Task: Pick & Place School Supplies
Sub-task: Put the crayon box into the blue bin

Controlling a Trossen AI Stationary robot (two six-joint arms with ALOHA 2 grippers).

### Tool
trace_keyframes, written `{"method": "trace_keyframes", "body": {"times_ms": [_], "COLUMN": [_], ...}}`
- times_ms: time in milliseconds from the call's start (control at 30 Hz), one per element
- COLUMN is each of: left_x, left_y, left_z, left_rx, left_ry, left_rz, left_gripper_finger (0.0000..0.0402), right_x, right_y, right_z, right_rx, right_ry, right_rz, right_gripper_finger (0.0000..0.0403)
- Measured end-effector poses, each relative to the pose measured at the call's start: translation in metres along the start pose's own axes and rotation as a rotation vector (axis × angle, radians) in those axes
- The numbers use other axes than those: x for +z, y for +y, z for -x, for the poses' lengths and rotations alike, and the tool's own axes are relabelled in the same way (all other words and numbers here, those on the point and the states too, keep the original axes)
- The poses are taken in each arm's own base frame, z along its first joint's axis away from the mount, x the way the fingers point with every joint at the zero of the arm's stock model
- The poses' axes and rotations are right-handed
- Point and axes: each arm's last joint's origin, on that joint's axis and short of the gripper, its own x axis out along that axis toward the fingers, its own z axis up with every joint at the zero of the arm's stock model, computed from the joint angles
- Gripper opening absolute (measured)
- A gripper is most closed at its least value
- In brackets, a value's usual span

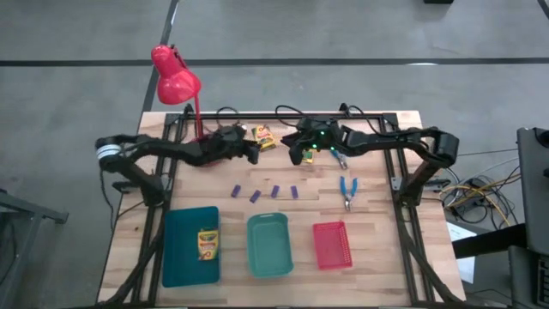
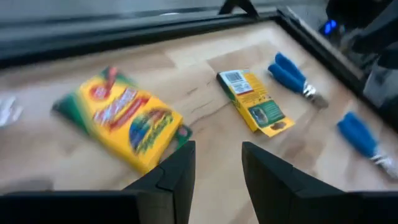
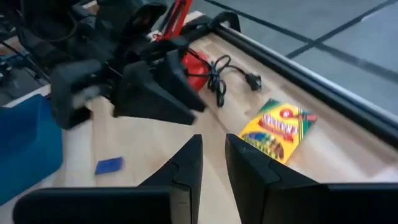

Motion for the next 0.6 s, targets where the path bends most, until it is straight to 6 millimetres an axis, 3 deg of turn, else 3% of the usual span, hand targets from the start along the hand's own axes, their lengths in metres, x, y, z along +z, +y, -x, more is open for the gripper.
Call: {"method": "trace_keyframes", "body": {"times_ms": [200,433,600], "left_x": [0.011,0.017,0.017], "left_y": [-0.007,0.0,0.009], "left_z": [-0.036,-0.074,-0.087], "left_rx": [0.084,0.223,0.277], "left_ry": [0.16,0.232,0.239], "left_rz": [-0.238,-0.247,-0.214], "left_gripper_finger": [0.0135,0.0135,0.0135], "right_x": [-0.011,-0.02,-0.022], "right_y": [-0.001,0.003,0.01], "right_z": [0.014,0.019,0.018], "right_rx": [-0.003,0.008,0.025], "right_ry": [0.017,0.037,0.046], "right_rz": [-0.058,-0.067,-0.059], "right_gripper_finger": [0.0068,0.0068,0.0068]}}
